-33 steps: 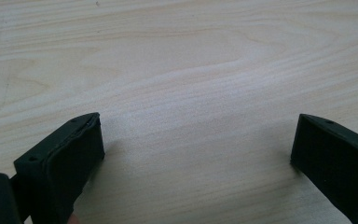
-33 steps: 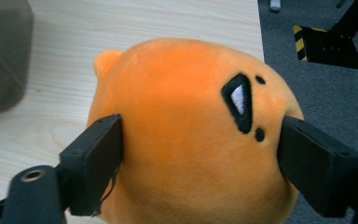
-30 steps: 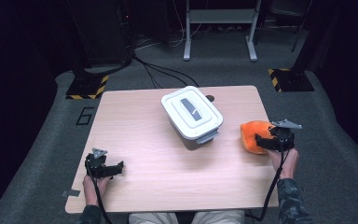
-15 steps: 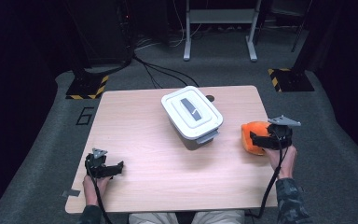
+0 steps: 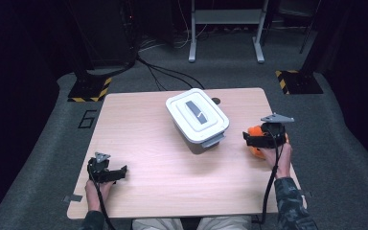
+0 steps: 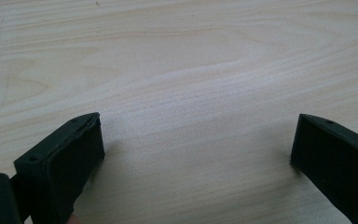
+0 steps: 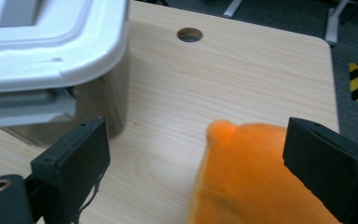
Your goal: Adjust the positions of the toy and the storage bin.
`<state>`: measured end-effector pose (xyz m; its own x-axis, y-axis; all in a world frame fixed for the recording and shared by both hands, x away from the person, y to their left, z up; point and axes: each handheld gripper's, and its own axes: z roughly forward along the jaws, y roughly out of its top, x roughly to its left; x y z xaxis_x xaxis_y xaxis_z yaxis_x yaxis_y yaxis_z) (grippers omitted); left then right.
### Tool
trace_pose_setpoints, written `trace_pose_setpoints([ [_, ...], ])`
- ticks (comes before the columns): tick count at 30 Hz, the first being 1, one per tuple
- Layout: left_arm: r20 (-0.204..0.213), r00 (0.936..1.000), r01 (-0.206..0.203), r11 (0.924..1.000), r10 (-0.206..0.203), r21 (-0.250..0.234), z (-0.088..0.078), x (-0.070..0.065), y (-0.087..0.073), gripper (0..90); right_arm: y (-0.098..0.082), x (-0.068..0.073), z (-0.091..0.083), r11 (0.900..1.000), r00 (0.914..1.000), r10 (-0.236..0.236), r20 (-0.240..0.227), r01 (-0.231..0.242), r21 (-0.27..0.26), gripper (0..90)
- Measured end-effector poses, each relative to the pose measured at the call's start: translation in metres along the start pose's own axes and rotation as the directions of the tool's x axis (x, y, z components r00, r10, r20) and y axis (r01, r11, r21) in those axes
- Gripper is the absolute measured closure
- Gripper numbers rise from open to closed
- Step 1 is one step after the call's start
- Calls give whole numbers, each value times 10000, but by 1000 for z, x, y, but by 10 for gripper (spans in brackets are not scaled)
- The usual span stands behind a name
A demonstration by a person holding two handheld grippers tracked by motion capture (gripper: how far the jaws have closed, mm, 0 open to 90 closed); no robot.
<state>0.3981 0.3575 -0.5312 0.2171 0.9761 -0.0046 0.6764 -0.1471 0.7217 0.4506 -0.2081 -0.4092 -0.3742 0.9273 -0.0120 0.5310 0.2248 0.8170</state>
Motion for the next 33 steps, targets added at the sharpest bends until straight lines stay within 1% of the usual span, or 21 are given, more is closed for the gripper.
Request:
trace_pose_setpoints([
  [4,1,10000,0,10000,0,-1,0,0,0,22,11,8,7,10000,9994,-29,-340,28,-27,104],
  [5,1,10000,-2,10000,2,-1,0,0,0,22,14,10,9,9999,9992,-121,-378,118,-56,105],
  [7,1,10000,-2,10000,2,-1,0,0,0,22,17,12,11,9999,9990,-126,-433,125,-26,105],
  [8,1,10000,-3,10000,3,1,0,0,0,22,22,16,15,9999,9982,-132,-579,132,-13,108],
  [11,1,10000,-2,10000,2,-1,0,0,0,22,30,22,21,9998,9971,-196,-734,194,-28,116],
  [15,5,10000,-5,10000,5,1,0,0,0,22,39,28,31,9996,9952,-236,-954,251,141,113],
  [16,9,10000,-6,10000,6,1,0,0,0,23,40,30,34,9996,9943,-113,-1058,139,242,106],
  [17,14,10000,-9,10000,9,13,0,0,0,23,42,31,37,9994,9938,-126,-1102,159,291,99],
  [19,14,10000,-10,10000,9,14,0,0,0,23,44,32,40,9994,9938,-118,-1103,154,314,102],
  [20,22,10000,-6,10000,6,11,0,0,0,24,46,34,44,9991,9927,-166,-1191,210,365,103],
  [21,22,10000,-6,10000,6,11,0,0,0,24,46,34,44,9991,9927,-166,-1191,210,365,103],
  [22,25,10000,-8,10000,8,11,0,0,0,24,47,36,46,9991,9928,-79,-1193,128,408,109],
  [24,54,10000,-17,10000,17,13,0,0,0,24,50,37,50,9990,9919,-144,-1263,196,403,140],
  [25,66,10000,-33,10000,33,-3,0,0,0,24,54,38,54,9985,9920,-85,-1261,152,522,198],
  [26,67,10000,-34,10000,34,-5,0,0,0,24,55,38,57,9984,9910,-127,-1334,200,531,222],
  [27,68,10000,-35,10000,35,-4,0,0,0,24,57,37,59,9986,9895,-75,-1445,150,507,256],
  [28,63,10000,-44,10000,44,-15,0,0,0,24,58,37,61,9984,9889,-6,-1483,89,552,294],
  [29,69,10000,-36,10000,36,-9,0,0,0,24,60,36,63,9982,9887,-49,-1498,138,583,338],
  [30,69,10000,-33,10000,33,-6,0,0,0,24,61,36,65,9977,9879,-36,-1554,140,658,362],
  [31,70,10000,-34,10000,34,-5,0,0,0,24,62,36,67,9974,9876,119,-1568,-5,726,384],
  [33,75,10000,-49,10000,49,-17,0,0,0,25,62,35,72,9960,9838,352,-1760,-200,872,429],
])
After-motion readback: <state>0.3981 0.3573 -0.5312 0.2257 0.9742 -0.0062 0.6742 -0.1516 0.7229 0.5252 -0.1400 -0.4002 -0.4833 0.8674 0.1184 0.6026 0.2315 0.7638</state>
